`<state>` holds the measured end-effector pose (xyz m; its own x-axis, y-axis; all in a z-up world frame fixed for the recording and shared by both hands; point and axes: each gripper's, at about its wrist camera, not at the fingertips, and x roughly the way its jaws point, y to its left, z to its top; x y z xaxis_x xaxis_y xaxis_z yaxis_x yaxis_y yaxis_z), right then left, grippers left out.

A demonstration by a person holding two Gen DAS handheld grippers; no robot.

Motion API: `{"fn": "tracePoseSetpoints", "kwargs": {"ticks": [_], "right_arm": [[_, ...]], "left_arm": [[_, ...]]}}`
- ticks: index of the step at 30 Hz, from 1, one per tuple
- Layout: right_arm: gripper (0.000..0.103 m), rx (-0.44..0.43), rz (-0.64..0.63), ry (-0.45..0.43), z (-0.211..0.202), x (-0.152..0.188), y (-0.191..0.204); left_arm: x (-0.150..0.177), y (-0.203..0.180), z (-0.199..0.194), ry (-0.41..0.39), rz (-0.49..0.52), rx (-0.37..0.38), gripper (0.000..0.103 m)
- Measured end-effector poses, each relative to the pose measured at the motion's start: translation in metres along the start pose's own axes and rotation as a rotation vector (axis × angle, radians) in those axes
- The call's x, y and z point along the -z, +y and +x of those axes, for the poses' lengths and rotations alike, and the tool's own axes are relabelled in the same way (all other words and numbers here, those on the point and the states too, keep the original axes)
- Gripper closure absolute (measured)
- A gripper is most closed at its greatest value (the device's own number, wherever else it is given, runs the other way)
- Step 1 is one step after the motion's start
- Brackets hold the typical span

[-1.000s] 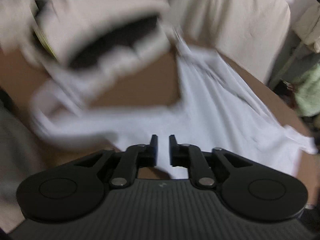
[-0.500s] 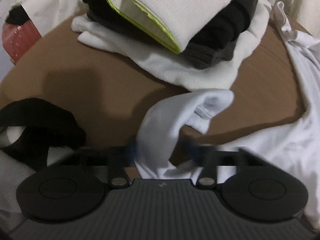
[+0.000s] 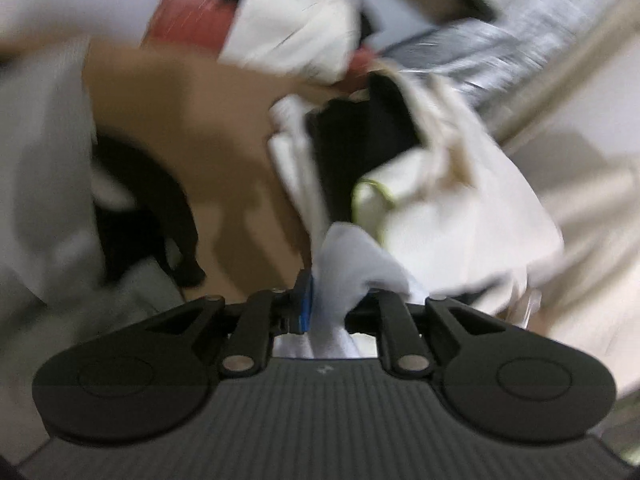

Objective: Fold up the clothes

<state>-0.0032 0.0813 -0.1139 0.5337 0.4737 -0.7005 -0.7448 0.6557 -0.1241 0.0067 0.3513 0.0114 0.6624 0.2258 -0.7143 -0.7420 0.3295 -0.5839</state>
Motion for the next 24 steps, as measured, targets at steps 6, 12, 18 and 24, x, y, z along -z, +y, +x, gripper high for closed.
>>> {"fn": "tracePoseSetpoints", "kwargs": {"ticks": [6,12,18,24], "right_arm": [[0.099,0.039,-0.004,0.034,0.020,0.007,0.001],[0.099,-0.020,0.139,-0.029,-0.003,0.008,-0.008],[0.099,0.020,0.179,-0.057,-0.013,0.005,-0.019],[0.099,0.079,0.207,-0.125,-0.023,-0.027,-0.044]], "left_arm": [[-0.002,0.016,0.001,-0.133,-0.012,0.005,0.091],[-0.013,0.039,-0.023,-0.310,-0.058,-0.180,0.091],[-0.009,0.023,-0.018,-0.153,0.127,-0.063,0.090],[0.018,-0.021,-0.019,-0.149,0.481,0.075,0.046]]}}
